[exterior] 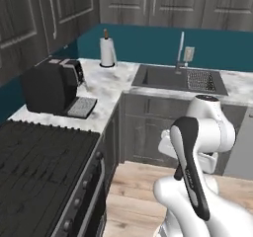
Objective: Move the cutting board and knife to the sink. Then move spray from the cabinet to the counter.
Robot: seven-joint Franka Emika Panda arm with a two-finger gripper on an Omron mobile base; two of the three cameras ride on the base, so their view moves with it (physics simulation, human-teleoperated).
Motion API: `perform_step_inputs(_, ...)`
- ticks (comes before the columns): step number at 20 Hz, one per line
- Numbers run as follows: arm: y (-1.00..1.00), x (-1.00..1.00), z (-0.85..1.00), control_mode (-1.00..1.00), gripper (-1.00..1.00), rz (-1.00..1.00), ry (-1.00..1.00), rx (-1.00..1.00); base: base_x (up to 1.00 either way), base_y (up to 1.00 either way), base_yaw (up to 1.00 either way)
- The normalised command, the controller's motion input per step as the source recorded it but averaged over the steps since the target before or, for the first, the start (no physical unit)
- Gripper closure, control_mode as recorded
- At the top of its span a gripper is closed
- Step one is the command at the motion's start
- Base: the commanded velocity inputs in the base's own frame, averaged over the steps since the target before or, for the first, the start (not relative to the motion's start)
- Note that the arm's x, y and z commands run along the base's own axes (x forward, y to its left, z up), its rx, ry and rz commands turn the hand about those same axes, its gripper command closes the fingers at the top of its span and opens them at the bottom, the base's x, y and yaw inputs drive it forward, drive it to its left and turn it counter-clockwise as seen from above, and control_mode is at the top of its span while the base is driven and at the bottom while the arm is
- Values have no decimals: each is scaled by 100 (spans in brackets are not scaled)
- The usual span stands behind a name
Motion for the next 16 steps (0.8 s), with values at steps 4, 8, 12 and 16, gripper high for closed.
perform_step_inputs(4,0,0,0,100,100,0,0,0,45,0,-51)
perform_step_inputs(8,0,0,0,100,100,0,0,0,56,4,-44)
perform_step_inputs(12,0,0,0,100,100,0,0,0,71,0,-21)
perform_step_inputs(16,0,0,0,100,100,0,0,0,78,11,-5)
